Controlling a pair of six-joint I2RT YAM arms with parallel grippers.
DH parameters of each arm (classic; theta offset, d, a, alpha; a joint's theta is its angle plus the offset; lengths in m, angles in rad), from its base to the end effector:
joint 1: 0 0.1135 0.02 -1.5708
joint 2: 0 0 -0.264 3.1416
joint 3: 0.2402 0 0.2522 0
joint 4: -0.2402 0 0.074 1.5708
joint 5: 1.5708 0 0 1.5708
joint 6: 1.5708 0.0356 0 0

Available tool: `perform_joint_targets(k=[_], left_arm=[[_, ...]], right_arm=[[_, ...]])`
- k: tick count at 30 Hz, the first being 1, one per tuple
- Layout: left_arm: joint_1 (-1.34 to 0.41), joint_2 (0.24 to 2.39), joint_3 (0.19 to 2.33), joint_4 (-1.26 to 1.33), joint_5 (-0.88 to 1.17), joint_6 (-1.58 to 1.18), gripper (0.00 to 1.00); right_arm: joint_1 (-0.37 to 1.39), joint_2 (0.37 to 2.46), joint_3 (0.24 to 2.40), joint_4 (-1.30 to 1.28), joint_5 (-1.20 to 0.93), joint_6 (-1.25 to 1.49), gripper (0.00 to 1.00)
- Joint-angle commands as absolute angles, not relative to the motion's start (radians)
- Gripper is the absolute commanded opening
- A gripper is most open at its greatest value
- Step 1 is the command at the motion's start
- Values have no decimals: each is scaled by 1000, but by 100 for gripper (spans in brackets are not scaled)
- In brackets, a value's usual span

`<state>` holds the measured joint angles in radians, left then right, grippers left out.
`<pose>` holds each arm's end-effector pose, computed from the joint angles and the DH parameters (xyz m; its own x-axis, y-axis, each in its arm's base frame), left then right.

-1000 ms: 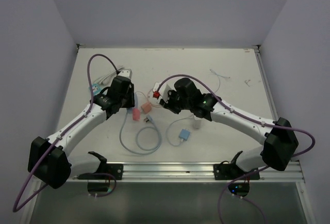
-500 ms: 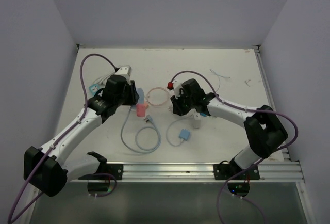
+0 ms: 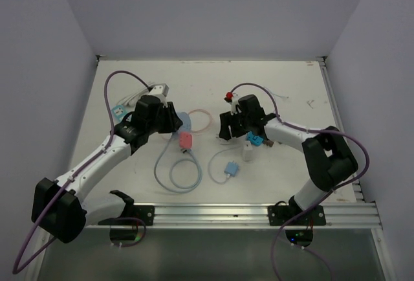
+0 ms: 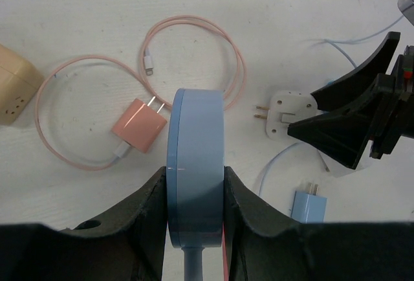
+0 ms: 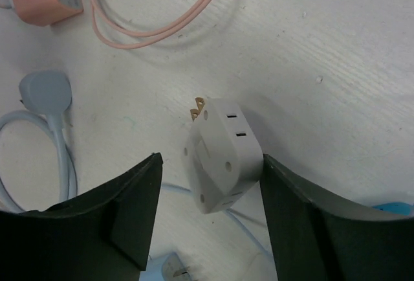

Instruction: Pull the plug off the socket

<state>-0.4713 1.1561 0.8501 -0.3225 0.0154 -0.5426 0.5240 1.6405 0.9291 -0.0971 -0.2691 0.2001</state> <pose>0.2260 -0.1158 0.2741 -0.6888 -0.2285 -0.6881 0.1278 0.8959 -0.4254 0.2878 0.1773 0.1840 -0.7412 -0.2070 -0.6386 -0.5040 0.7999 0.3257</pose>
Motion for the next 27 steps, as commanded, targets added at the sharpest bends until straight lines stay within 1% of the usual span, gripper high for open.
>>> perform_joint_targets(k=[1, 2, 5, 9, 10, 13, 20, 24, 27], left_arm=[[-466, 1164, 853, -210, 55, -594, 0], [-466, 1167, 854, -209, 55, -595, 0], [-466, 1183, 861, -212, 46, -606, 0], [-466, 1209, 882, -225, 32, -623, 0], [-466, 1219, 887, -229, 32, -633, 0], [-466, 1235, 903, -242, 26, -661, 0], [-466, 1246, 933, -258, 21, -698, 0], [-466, 1249, 940, -253, 57, -715, 0], [-466, 1246, 942, -255, 78, -716, 0]], right_arm=[[522, 1594, 925, -84, -180, 206, 67], [523, 1585, 919, -84, -175, 201, 71], [535, 1519, 894, -63, -160, 176, 78], [619, 1439, 873, -31, -106, 92, 83], [676, 1424, 867, -8, -77, 45, 84], [797, 1385, 842, 54, -25, -54, 86], [1017, 1355, 805, 189, 112, -104, 90], [1115, 1407, 837, 202, 239, -149, 92], [1150, 1459, 873, 215, 323, -173, 93]])
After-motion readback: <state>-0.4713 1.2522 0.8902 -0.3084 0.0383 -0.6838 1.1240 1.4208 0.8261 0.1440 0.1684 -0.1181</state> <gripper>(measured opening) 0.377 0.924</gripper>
